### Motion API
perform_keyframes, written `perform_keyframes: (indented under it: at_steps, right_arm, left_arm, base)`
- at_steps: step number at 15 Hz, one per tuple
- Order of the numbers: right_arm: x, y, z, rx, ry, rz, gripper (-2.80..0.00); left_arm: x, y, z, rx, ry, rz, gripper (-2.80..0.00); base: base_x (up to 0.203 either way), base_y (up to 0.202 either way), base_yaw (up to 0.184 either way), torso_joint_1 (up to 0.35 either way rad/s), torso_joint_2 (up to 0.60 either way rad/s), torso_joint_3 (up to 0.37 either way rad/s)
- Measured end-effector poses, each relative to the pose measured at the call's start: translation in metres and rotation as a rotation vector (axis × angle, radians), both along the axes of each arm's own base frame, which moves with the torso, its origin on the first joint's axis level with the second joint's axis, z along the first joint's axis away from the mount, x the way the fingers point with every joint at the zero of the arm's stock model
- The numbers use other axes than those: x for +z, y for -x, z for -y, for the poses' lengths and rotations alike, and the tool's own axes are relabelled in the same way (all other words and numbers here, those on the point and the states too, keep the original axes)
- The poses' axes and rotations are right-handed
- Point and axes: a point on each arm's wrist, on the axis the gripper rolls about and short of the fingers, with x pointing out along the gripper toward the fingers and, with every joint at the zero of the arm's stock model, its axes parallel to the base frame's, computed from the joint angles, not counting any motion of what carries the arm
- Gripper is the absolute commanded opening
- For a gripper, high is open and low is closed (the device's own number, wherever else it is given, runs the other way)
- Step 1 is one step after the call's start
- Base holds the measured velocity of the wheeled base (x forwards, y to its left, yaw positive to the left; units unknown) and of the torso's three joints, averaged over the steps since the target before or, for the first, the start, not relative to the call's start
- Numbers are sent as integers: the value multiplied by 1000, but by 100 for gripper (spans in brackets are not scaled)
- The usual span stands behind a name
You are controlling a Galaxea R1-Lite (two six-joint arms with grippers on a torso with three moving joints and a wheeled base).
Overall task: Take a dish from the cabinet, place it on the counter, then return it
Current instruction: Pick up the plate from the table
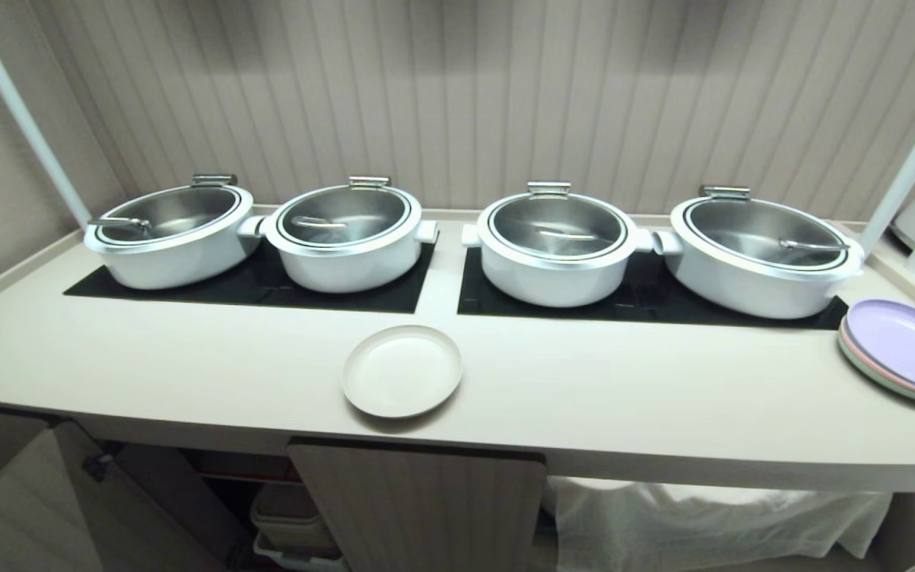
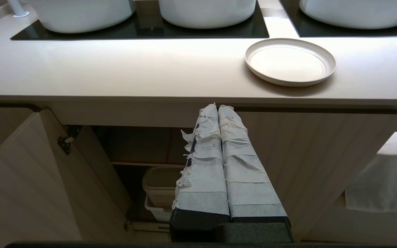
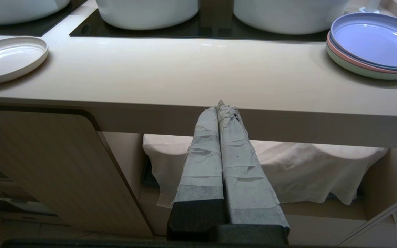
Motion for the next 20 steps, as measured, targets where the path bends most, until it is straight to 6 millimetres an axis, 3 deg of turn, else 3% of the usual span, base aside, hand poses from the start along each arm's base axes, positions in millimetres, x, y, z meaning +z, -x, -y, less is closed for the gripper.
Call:
perform_keyframes:
  at_steps: [4,12,16,20]
  right_arm:
    - [0,0,0,0,0,-1,-280]
    - [0,0,0,0,0,0,-280]
    - [0,0,0,0,0,0,-280]
    - [0,0,0,0,0,0,-280]
  left_arm:
    - [1,0,0,-4,-33,1,-280]
    - [51,7,1,-34,-39,-8,-280]
    - [91,-13,1,-39,18,-86,-280]
    - [121,-48,1,-44,58,-191,-280]
  base:
    - [0,0,0,0,0,0]
    - [0,0,0,0,0,0]
    - [0,0,0,0,0,0]
    - [0,0,0,0,0,0]
